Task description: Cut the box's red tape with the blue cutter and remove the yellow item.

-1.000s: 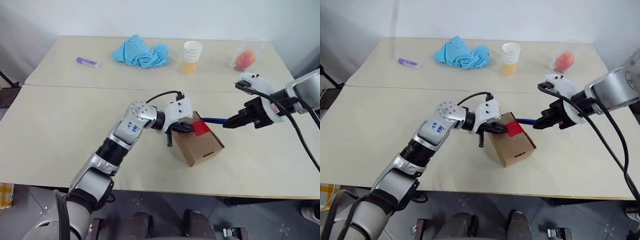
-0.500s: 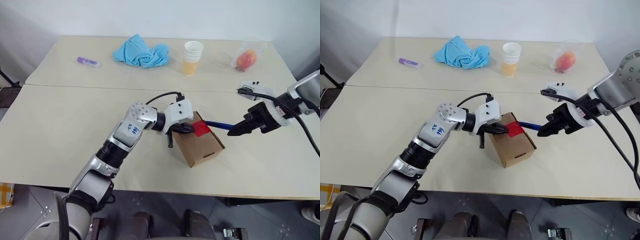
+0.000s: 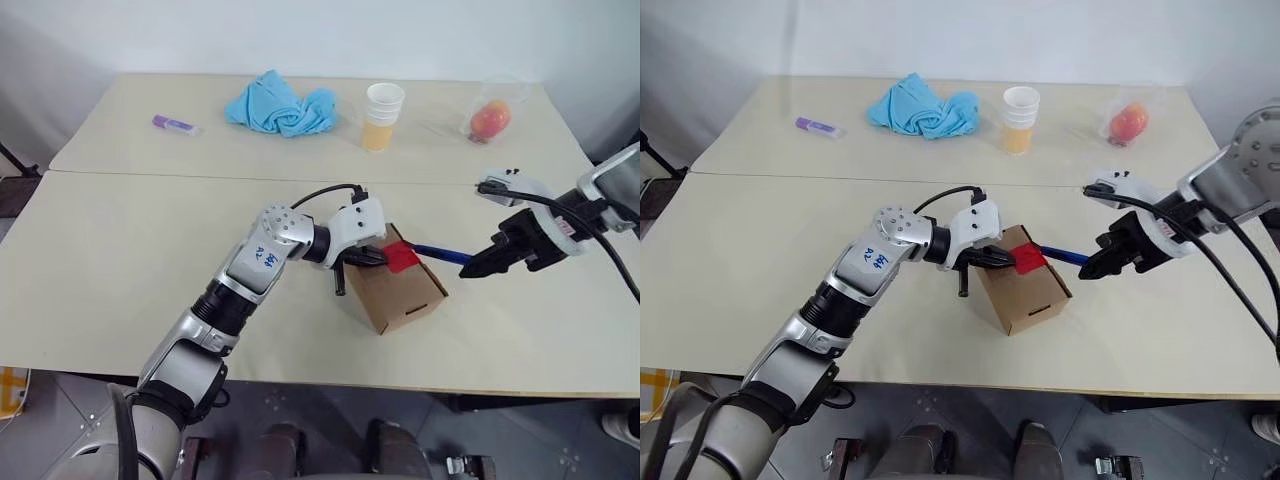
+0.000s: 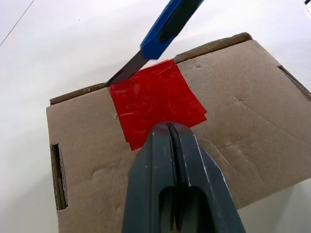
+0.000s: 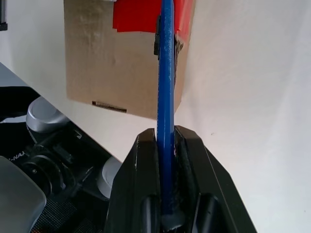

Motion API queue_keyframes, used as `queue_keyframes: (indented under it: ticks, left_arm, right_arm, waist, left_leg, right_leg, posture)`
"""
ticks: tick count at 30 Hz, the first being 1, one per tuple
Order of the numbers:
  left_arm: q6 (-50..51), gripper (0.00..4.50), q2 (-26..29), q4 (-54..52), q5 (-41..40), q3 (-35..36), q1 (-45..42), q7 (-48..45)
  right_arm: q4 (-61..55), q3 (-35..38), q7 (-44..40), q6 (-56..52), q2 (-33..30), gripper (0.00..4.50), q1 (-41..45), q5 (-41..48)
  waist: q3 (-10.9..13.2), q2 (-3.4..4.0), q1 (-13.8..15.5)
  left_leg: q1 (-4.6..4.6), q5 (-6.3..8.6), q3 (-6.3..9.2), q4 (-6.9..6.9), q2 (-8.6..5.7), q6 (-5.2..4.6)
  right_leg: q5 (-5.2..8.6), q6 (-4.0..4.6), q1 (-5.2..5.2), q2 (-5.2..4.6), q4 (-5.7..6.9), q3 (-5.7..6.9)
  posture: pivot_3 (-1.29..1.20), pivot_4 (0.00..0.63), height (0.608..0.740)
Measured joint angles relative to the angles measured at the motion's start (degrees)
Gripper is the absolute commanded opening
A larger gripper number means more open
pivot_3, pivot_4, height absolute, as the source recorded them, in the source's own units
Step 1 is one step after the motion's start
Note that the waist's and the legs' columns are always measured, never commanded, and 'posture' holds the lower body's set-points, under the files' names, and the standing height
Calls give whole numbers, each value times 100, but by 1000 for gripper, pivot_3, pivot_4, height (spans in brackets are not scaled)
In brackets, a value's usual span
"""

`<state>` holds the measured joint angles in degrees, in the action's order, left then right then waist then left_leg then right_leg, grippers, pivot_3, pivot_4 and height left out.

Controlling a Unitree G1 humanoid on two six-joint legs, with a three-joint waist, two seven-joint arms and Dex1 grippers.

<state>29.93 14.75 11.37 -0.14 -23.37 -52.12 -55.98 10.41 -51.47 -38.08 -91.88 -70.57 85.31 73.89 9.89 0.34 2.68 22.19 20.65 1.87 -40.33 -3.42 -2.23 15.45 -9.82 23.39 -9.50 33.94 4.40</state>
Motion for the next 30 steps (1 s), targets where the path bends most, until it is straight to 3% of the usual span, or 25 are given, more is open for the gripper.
queue_keyframes:
  ticks: [9, 24, 30]
  left_arm:
    - [8, 38, 32, -20, 0, -1, 28, -1]
    - [124, 38, 33, -183, 0, -1, 100, 4]
    - [144, 38, 113, -184, 0, 7, 101, 14]
  right_arm:
    - [148, -24, -377, -43, 466, 164, 1, -712]
    - [-86, -434, -956, -30, 184, 164, 176, -740]
    - [677, -401, -1011, -46, 604, 164, 147, -759]
  waist:
    - [-18, 0, -31]
    - [-22, 2, -19]
    - [-29, 6, -100]
  left_leg:
    - [-3, 0, 0, -1, -5, 0]
    - [-2, 1, 3, 4, -14, 2]
    - [-6, 0, 1, 1, -13, 2]
  right_leg:
    - [0, 0, 0, 1, 4, 0]
    - [1, 1, 2, 1, 1, 0]
    - [1, 1, 0, 1, 7, 0]
  posture:
    - [0, 150, 740]
    - [0, 150, 740]
    - [0, 150, 740]
